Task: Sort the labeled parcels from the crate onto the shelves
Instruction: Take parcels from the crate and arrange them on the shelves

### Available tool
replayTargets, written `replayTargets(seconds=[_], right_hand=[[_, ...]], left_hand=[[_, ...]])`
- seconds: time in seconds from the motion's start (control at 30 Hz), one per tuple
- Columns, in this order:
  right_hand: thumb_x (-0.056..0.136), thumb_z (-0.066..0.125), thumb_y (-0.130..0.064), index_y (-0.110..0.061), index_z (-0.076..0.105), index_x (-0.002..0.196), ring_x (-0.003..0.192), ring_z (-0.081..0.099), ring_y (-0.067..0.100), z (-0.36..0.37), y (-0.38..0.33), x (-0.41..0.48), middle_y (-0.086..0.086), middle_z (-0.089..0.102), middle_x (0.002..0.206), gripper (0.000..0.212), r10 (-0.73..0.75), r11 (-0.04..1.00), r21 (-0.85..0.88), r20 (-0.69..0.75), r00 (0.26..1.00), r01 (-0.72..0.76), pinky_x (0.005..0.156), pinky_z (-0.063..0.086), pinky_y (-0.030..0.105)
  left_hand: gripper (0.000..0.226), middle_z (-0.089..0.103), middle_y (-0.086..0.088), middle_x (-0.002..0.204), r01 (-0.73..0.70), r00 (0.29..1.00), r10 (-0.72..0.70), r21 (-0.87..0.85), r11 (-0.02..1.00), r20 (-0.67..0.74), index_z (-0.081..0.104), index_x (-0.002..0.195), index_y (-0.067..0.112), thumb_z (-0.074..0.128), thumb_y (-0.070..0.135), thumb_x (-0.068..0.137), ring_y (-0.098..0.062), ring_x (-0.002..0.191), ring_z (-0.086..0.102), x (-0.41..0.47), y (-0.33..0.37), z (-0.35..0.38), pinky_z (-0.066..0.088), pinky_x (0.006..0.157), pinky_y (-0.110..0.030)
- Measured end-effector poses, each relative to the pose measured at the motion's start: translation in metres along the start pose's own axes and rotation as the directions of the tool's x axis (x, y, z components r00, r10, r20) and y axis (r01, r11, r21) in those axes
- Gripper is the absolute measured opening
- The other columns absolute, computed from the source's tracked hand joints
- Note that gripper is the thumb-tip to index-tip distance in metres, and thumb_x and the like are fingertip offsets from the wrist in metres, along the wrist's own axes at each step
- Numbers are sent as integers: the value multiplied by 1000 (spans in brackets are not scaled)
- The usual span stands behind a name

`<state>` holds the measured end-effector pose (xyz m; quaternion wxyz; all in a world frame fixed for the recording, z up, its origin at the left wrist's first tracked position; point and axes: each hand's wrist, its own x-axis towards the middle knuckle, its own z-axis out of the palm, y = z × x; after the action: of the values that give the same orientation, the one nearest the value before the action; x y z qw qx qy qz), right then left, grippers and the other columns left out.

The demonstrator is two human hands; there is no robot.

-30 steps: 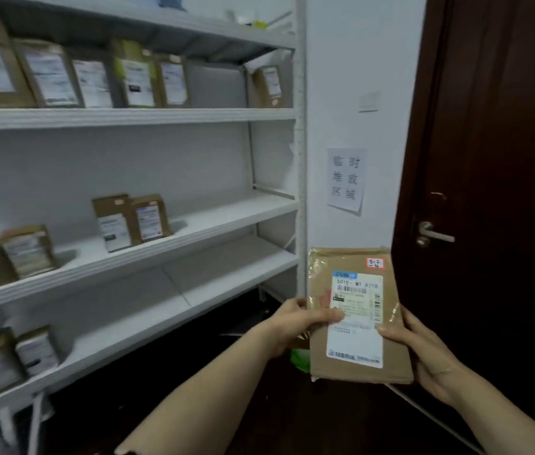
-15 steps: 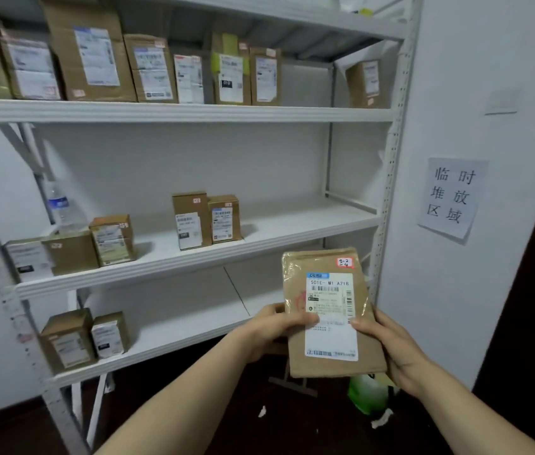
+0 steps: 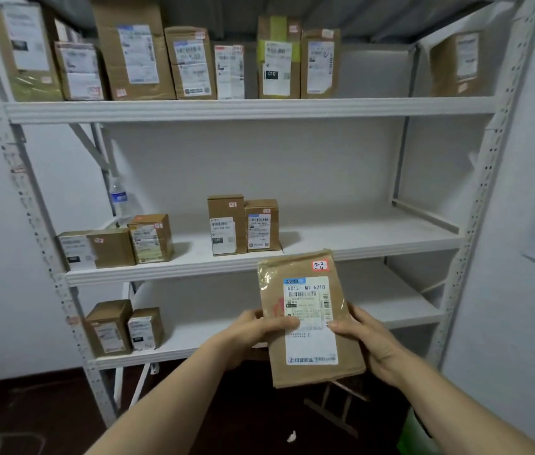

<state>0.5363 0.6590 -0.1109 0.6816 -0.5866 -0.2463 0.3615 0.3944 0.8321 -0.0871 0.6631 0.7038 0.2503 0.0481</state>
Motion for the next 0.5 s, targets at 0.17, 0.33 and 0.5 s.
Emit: replayTargets(seconds=[0.17,0.33,0.5], right_hand=[[36,89,-36,-24,58,126,111,62,25,5,1,55,9,67,118,96,42,991,-129,91,995,-30,101,45,46],[49,88,-31,-27,35,145,136,35,21,33,-25,105,7,38,148,109,-49,960,-269,125,991,81,107,32,37],[65,85,-25,-31,31,146,141,24,17,80,-60,152,-3,25,155,97,57,723,-648,402,914,240,113,24,36]], left_hand=[[51,74,4,98,17,993,-11,47,999,-120,62,110,18,86,23,65,-14,93,70,13,-7,-27,55,87,-39],[98,68,2,110,81,976,-41,179,980,-213,50,127,20,95,31,41,-16,99,67,12,-19,-72,56,88,-36],[85,64,5,107,90,980,-43,239,967,-195,43,127,21,90,9,56,-3,90,66,19,-16,-119,56,76,-22]])
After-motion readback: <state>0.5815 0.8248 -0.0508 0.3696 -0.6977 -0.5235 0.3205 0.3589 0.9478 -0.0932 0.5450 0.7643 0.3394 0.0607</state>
